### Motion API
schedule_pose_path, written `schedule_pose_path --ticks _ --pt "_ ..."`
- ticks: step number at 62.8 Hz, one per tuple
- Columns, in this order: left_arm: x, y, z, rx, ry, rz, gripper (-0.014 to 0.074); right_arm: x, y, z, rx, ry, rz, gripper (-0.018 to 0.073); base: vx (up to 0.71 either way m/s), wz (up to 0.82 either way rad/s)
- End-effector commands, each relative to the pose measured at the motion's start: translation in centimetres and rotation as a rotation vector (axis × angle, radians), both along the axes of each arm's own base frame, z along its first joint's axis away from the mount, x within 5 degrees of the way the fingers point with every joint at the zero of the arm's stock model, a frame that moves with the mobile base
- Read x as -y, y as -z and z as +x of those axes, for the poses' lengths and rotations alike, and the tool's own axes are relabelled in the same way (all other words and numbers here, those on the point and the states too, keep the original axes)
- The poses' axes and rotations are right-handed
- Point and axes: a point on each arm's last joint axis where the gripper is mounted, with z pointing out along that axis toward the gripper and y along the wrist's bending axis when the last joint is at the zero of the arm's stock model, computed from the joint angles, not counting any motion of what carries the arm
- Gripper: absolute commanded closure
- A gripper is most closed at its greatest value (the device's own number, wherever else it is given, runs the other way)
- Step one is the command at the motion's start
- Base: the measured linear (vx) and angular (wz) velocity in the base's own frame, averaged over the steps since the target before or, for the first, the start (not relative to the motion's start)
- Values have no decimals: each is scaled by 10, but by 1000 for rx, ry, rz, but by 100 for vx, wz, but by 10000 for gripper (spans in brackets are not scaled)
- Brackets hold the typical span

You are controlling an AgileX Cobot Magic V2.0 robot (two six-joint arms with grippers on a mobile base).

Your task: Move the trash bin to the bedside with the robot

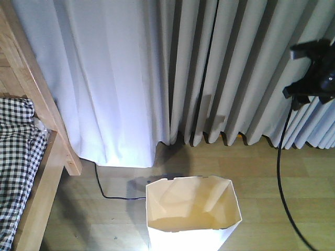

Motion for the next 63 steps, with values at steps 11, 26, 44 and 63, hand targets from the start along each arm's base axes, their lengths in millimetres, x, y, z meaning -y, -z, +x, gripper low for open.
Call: schedule_pose_path --ticks 11,26,44,63 --pt "0 2 1 54 2 -17 602 -17 -80 -65 310 -7 -25 71 0 0" --pt "0 2 1 54 2 -17 602 -23 -120 -141 554 -24 -53 71 0 0" --pt "0 2 1 54 2 -17 602 -32 -141 -235 861 -30 -52 71 0 0" --pt "0 2 1 54 2 -17 602 -45 -122 -318 1173 -19 39 71 0 0"
